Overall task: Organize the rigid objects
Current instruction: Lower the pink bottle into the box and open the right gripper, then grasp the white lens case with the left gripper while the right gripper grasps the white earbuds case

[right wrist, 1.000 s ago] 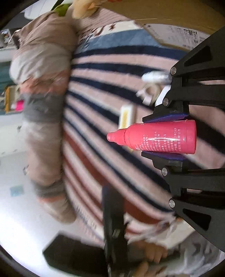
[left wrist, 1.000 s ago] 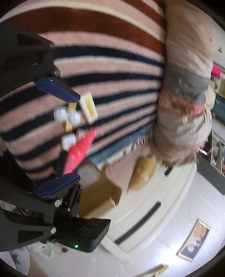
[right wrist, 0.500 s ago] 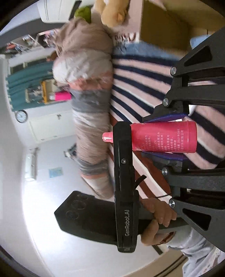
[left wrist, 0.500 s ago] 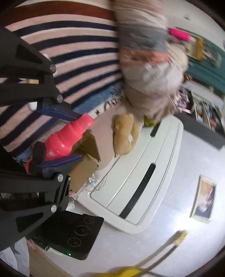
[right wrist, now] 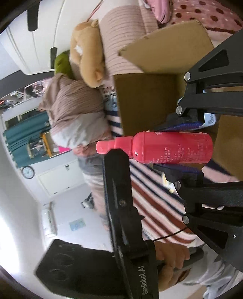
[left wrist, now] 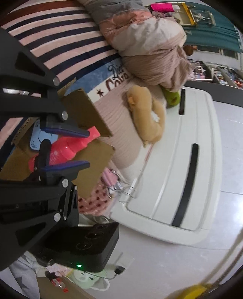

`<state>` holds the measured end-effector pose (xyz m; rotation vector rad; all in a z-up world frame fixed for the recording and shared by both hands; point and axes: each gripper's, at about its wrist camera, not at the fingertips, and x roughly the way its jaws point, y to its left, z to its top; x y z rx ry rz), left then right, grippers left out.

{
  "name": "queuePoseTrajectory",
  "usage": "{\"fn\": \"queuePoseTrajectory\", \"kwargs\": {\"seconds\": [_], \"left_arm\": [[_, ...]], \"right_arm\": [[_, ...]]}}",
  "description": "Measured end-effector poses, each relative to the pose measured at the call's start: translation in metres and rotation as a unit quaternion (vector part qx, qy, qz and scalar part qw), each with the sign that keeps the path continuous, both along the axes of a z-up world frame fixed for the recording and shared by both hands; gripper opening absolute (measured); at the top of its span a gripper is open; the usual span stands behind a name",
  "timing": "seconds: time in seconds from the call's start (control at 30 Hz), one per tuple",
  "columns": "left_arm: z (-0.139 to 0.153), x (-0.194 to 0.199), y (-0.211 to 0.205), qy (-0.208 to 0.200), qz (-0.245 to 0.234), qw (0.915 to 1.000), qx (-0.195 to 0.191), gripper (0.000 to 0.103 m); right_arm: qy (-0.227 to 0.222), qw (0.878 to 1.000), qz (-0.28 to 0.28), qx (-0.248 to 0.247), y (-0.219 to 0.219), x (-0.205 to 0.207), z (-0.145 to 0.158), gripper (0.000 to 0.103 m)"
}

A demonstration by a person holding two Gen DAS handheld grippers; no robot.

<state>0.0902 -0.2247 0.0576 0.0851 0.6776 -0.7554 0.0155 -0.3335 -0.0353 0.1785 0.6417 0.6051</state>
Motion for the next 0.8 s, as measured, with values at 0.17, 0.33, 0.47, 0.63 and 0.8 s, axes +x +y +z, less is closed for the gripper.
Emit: {"fn": "queuePoseTrajectory", "kwargs": {"seconds": [0.17, 0.33, 0.47, 0.63, 0.8], "left_arm": [[-0.026, 0.015, -0.002, 0.035, 0.008, 0.9993, 0.011, 0.026], [-0.049, 0.026, -0.011, 0.061, 0.012, 0.9970, 0.046, 0.032], [-0.052, 0.024, -0.009, 0.052, 0.023, 0.9970, 0.053, 0.071], [-0.036, 0.013, 0.008, 0.032, 0.032, 0.9980, 0.044, 0.072], [-0.015, -0.003, 0.049, 0.007, 0.068, 0.9974, 0.023, 0.080]], "right_arm": [[0.038, 0.999, -0.007, -0.002, 0.002, 0.011, -0.021, 0.027], [0.069, 0.997, -0.012, -0.037, 0.010, 0.018, -0.039, 0.029], [0.072, 0.996, -0.003, -0.055, 0.016, 0.021, -0.041, 0.061], [0.067, 0.996, -0.010, -0.063, 0.016, 0.016, -0.038, 0.062], [0.026, 0.998, -0.020, -0.051, 0.019, 0.001, -0.015, 0.062]]}}
